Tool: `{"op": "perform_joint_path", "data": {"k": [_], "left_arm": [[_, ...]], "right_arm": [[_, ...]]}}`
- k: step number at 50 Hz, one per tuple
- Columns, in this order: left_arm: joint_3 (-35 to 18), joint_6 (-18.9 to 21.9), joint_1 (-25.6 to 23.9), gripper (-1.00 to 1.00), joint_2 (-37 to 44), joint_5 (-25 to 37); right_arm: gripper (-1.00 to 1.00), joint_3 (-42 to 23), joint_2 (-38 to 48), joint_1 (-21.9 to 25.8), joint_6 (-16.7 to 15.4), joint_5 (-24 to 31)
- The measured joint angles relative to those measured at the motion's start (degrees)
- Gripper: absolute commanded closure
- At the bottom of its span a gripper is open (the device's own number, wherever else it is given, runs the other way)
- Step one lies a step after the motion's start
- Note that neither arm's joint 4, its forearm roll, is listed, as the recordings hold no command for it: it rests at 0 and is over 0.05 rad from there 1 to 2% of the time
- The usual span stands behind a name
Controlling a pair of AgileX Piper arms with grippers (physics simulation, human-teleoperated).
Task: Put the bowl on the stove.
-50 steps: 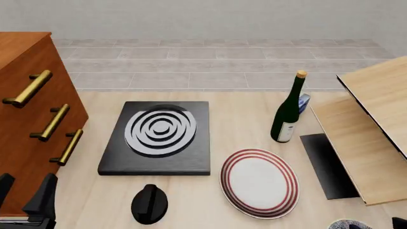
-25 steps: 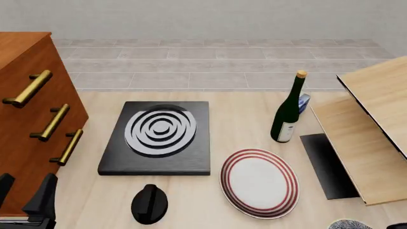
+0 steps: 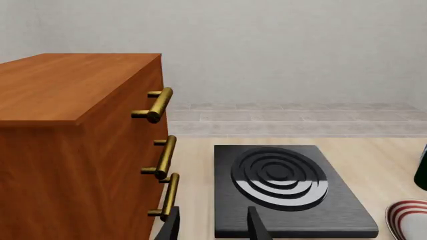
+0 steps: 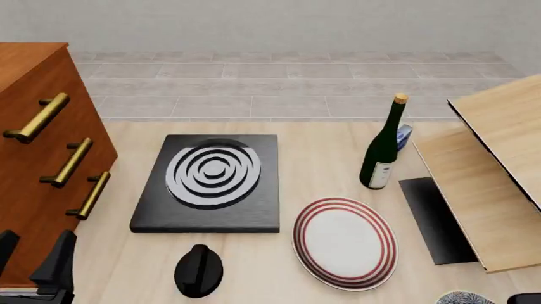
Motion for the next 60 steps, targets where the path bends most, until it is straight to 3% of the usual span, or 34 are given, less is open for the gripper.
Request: {"op": "perform_joint_path", "data": {"k": [22,45,60], "left_arm": [[0.0,0.0,0.0,-1.0,0.0,0.0],[0.0,0.0,0.0,-1.0,0.0,0.0],[0.0,0.0,0.0,-1.0,0.0,0.0]], "right_arm": [[-1.0,4.08,4.45,-4.31,-2.45,-6.93],[-1.0,9.45,13.9,-7.74,-4.42,-19.65],[-1.0,12.14,19.29,-8.25,-3.92,-25.79]]}}
